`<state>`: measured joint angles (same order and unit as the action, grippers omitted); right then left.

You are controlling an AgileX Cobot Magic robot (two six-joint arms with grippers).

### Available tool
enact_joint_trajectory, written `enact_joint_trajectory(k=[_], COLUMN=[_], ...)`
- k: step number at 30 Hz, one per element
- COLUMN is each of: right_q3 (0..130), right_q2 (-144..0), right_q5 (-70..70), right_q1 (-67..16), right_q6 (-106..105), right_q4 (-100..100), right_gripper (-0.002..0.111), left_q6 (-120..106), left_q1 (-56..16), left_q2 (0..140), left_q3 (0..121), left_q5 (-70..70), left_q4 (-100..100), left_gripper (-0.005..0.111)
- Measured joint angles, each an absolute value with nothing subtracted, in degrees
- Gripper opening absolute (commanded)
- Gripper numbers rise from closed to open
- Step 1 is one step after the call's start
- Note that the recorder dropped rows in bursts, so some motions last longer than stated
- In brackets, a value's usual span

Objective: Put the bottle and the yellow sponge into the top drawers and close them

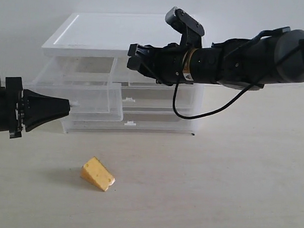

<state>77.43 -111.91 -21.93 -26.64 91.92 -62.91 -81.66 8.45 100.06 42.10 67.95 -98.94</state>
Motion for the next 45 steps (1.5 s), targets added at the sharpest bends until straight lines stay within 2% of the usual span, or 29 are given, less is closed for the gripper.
enact_joint_trajectory(k=[4,8,11,15,18,23,29,37,45], right_q3=[77.56,77.75,77.37,74.93,72.57,67.25,62.18,59.88,59.80], right_q2=[-110.65,-109.03,-108.12,-106.80,-105.72,-104.70,-104.68,-107.19,-113.61], right_q5=[-21.32,-21.43,-22.39,-25.52,-28.35,-31.60,-34.33,-34.55,-31.45], right_q1=[-25.90,-25.26,-25.02,-24.80,-24.80,-24.80,-24.69,-29.18,-37.08], right_q6=[99.56,106.22,109.34,110.23,111.15,109.12,101.41,89.37,66.69], right_q4=[-71.37,-77.49,-82.61,-89.52,-95.68,-98.99,-99.52,-98.88,-79.01], right_gripper=[0.046,0.040,0.040,0.040,0.040,0.041,0.059,0.059,0.059], left_q6=[-82.43,-83.44,-83.71,-83.82,-83.82,-83.93,-84.04,-84.04,-84.04], left_q1=[9.29,9.29,9.29,9.29,9.52,9.52,9.52,9.52,9.52], left_q2=[100.06,100.06,100.06,100.06,100.06,100.06,100.06,100.06,100.06], left_q3=[42.10,42.10,42.10,42.62,42.83,42.83,42.83,42.83,42.83], left_q5=[68.43,68.43,68.43,68.76,69.04,69.04,69.04,69.04,69.04], left_q4=[-98.40,-98.36,-98.36,-98.37,-98.80,-98.94,-98.94,-98.94,-98.94], left_gripper=[0.004,0.005,0.018,0.042,0.050,0.051,0.051,0.051,0.051])
